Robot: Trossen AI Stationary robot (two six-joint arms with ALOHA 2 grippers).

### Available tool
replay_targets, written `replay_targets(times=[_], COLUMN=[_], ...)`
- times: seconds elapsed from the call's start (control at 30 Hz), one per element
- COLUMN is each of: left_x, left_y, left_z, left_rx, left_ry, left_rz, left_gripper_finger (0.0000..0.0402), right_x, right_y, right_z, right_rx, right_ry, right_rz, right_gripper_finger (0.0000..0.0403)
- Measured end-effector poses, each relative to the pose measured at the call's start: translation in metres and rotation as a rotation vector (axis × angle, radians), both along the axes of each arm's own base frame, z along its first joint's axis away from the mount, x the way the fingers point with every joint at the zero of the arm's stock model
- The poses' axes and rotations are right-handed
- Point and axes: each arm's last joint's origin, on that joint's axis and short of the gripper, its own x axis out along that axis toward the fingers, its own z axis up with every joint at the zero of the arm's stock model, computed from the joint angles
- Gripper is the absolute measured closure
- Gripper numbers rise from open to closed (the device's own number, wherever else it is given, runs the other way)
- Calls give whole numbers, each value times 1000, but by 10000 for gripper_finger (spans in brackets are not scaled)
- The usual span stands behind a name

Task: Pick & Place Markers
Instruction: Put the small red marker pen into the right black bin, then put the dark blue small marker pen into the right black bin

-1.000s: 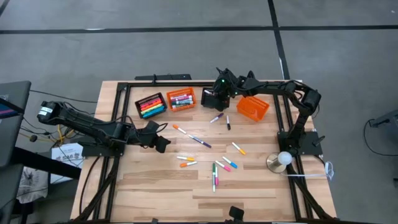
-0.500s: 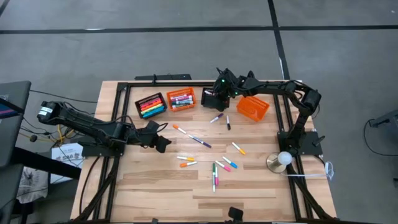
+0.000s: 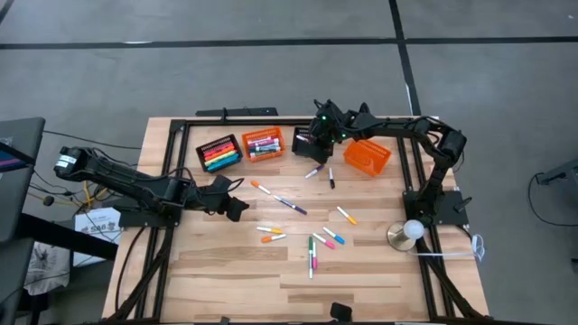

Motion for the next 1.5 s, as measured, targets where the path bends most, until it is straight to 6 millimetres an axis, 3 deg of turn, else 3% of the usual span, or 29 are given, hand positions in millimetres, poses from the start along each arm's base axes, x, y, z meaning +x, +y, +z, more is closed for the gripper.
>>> replay_targets(times=[0.77, 0.9, 1.23, 1.5], left_x=[0, 0, 0, 0], left_y=[0, 0, 0, 0], left_z=[1, 1, 0, 0], left_rx=[-2, -1, 1, 33], left_ry=[-7, -7, -6, -1], left_rz=[0, -1, -2, -27], left_gripper_finger=[280, 280, 280, 280], right_x=[0, 0, 0, 7], right_y=[-1, -1, 0, 23], right_z=[0, 0, 1, 11], right_rx=[17, 17, 23, 204], right_ry=[-5, -5, -12, -116], right_rz=[-39, -39, -30, 159], right_gripper_finger=[347, 322, 214, 187])
